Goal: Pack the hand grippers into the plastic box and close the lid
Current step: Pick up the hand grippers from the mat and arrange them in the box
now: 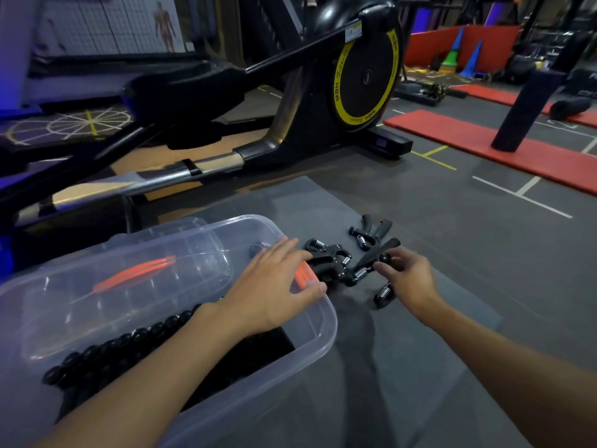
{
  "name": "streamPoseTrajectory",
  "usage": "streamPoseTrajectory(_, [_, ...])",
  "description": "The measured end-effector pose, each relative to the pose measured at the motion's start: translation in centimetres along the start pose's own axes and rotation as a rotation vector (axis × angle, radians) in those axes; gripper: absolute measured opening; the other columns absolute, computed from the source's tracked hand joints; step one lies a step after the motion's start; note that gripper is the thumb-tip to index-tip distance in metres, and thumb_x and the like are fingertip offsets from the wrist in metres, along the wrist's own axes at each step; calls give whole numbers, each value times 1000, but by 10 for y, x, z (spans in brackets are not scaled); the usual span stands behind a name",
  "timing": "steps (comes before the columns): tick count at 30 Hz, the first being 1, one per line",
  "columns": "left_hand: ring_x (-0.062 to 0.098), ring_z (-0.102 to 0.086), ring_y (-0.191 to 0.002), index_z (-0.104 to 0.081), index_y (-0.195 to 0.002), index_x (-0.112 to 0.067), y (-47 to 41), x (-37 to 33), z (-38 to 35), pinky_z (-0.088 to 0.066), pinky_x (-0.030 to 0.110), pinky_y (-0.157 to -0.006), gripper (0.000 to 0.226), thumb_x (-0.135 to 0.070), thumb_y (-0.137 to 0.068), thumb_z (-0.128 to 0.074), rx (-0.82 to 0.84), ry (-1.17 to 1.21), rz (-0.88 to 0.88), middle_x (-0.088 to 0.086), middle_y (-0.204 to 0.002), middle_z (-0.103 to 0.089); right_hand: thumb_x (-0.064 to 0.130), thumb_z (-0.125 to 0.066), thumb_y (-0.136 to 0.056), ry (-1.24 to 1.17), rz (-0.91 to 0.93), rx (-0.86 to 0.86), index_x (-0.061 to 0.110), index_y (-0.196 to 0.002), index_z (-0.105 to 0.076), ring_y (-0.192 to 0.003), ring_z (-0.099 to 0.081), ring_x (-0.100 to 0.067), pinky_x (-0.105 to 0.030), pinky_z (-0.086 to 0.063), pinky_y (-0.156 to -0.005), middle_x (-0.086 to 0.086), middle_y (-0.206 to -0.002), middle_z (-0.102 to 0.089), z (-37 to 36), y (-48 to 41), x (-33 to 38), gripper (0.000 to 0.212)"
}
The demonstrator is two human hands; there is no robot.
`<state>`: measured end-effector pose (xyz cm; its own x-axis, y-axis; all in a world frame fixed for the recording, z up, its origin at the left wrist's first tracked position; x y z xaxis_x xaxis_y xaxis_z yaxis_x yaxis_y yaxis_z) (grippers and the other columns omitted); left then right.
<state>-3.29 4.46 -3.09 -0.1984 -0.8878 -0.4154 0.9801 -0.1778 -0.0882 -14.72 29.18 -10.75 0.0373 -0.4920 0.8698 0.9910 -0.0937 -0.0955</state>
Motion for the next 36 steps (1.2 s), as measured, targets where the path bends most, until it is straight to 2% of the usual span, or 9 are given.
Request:
streamPoseTrajectory(5, [12, -38, -135, -44, -139, -27, 13, -4, 33, -29, 34, -112, 56, -53, -91, -56, -16, 15, 1, -9, -145, -43, 22, -77, -79, -92, 179, 39, 28, -79, -66, -72, -69, -18, -34, -53, -70, 1, -78, -73, 17, 19, 91, 12])
streamPoseTrajectory(9, [17, -42, -134, -42, -140, -22, 29, 24, 69, -35, 39, -111, 53, -41, -92, -55, -55, -62, 92, -3, -147, -44, 14, -74, -82, -171, 288, 173, 20, -87, -67, -67, -64, -10, -26, -52, -64, -2, -77, -70, 22, 56, 150, 10])
streamPoseTrajectory(11, [19, -41, -135, -40, -142, -23, 41, 42, 80, -35, 41, -111, 55, -42, -93, -54, -61, -75, 179, -3, -148, -41, 11, -73, -83, -182, 323, 208, 14, -89, -68, -62, -61, -3, -17, -49, -60, -3, -76, -68, 18, 79, 167, 9])
streamPoseTrajectory(13, [21, -39, -135, -40, -142, -24, 53, 61, 85, -35, 45, -110, 55, -44, -93, -53, -64, -103, 234, -2, -149, -39, 12, -73, -83, -216, 341, 213, 15, -89, -67, -65, -63, -5, -18, -50, -63, -1, -76, -68, 9, 99, 178, 9])
streamPoseTrajectory(16, [24, -34, -139, -38, -143, -25, 70, 93, 89, -33, 52, -110, 61, -50, -89, -50, -73, -140, 328, 1, -153, -34, 13, -72, -84, -249, 341, 208, 23, -88, -65, -75, -67, -12, -28, -54, -72, 4, -77, -70, -15, 128, 178, 13])
streamPoseTrajectory(21, [26, -16, -148, -22, -149, -38, 87, 140, 93, -17, 67, -112, 63, -60, -93, -40, -38, -244, 490, -5, -161, -19, 12, -70, -84, -295, 355, 150, 25, -92, -66, -85, -67, -8, -30, -53, -81, 8, -87, -71, -58, 169, 162, 16])
streamPoseTrajectory(24, [29, -12, -150, -15, -151, -41, 90, 158, 89, -11, 70, -111, 67, -65, -91, -35, 21, -275, 531, -5, -163, -15, 38, -66, -81, -226, 362, 107, 31, -98, -64, -97, -65, -13, -39, -51, -87, 11, -97, -69, -81, 173, 149, 19])
streamPoseTrajectory(28, [31, -19, -147, -20, -149, -42, 89, 166, 89, -13, 72, -109, 64, -65, -91, -35, 28, -318, 494, -1, -160, -20, 56, -56, -80, -120, 365, -12, 33, -102, -62, -99, -63, -15, -44, -49, -89, 15, -96, -68, -93, 171, 142, 32])
streamPoseTrajectory(36, [38, -28, -140, -20, -150, -47, 92, 162, 97, -20, 65, -110, 63, -68, -92, -30, 85, -320, 512, 6, -157, -24, 46, -59, -81, -121, 427, -63, 31, -107, -65, -96, -65, -10, -43, -50, -89, 17, -100, -70, -85, 160, 146, 31])
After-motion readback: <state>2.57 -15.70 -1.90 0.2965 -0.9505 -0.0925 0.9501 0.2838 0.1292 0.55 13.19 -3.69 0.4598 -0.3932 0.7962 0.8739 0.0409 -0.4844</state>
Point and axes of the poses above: each hand's wrist, its own y-axis away from the middle knuckle, its own z-axis out of the back of the hand, x = y × z, the point moved 3 cm from there along -y, towards the middle knuckle
